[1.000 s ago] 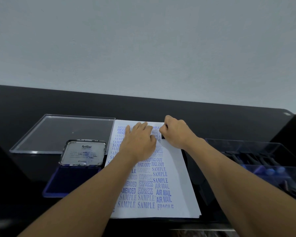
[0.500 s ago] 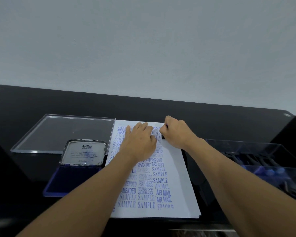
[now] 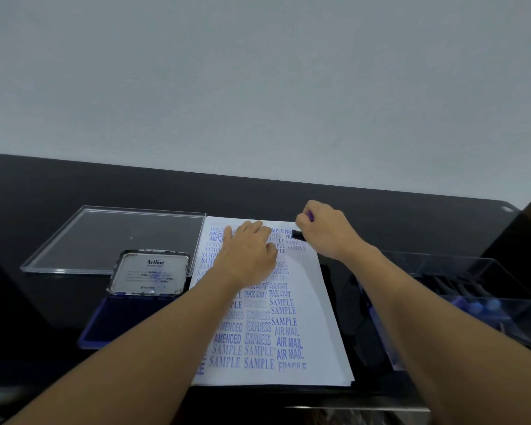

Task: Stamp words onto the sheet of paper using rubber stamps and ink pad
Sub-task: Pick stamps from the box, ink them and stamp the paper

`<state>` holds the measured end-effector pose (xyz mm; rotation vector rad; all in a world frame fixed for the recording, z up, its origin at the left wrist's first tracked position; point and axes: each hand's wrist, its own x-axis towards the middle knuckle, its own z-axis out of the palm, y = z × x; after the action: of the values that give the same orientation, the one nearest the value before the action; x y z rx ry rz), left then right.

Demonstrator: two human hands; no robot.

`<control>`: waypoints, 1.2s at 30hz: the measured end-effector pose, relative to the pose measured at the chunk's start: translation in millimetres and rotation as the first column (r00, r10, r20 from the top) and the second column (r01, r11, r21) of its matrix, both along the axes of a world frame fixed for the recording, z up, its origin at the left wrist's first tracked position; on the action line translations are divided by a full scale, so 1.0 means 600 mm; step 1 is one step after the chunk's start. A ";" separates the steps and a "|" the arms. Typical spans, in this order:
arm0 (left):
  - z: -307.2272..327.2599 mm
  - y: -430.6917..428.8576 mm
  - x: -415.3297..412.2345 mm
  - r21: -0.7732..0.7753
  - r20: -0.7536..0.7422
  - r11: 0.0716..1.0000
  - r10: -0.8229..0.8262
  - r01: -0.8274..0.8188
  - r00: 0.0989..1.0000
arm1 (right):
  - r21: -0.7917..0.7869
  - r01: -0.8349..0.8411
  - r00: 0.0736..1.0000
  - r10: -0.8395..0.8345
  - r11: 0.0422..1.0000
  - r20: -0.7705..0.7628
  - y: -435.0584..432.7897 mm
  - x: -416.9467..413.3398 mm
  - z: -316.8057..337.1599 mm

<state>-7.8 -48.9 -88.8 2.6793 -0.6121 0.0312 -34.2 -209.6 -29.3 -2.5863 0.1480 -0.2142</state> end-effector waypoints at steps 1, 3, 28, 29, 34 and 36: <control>0.004 0.000 0.002 -0.009 -0.032 1.000 0.002 -0.003 0.999 | 0.025 0.017 1.000 -0.017 1.000 0.021 -0.004 -0.003 0.008; 0.014 0.003 0.006 -0.043 -0.102 0.999 0.002 -0.007 0.995 | 0.045 0.030 0.999 -0.032 0.999 0.032 -0.012 -0.007 0.022; 0.120 0.090 -0.063 -0.199 0.027 0.979 0.058 -0.052 0.998 | 0.049 0.089 0.995 -0.090 0.995 0.038 -0.009 -0.087 0.083; 0.122 0.096 -0.067 -0.195 0.034 0.979 0.061 -0.053 0.998 | 0.046 0.085 0.996 -0.086 0.995 0.033 -0.005 -0.089 0.085; 0.130 0.140 -0.089 -0.191 0.044 0.978 0.095 -0.084 0.995 | 0.029 0.021 0.999 -0.022 0.999 0.028 0.032 -0.109 0.095; 0.134 0.163 -0.099 -0.201 0.041 0.974 0.115 -0.105 0.992 | 0.032 0.002 0.999 -0.004 0.999 0.038 0.055 -0.118 0.099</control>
<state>-67.0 49.0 -8.4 2.5214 -0.4498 0.1844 -105.0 -176.5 30.0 -2.5485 0.1405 -0.2598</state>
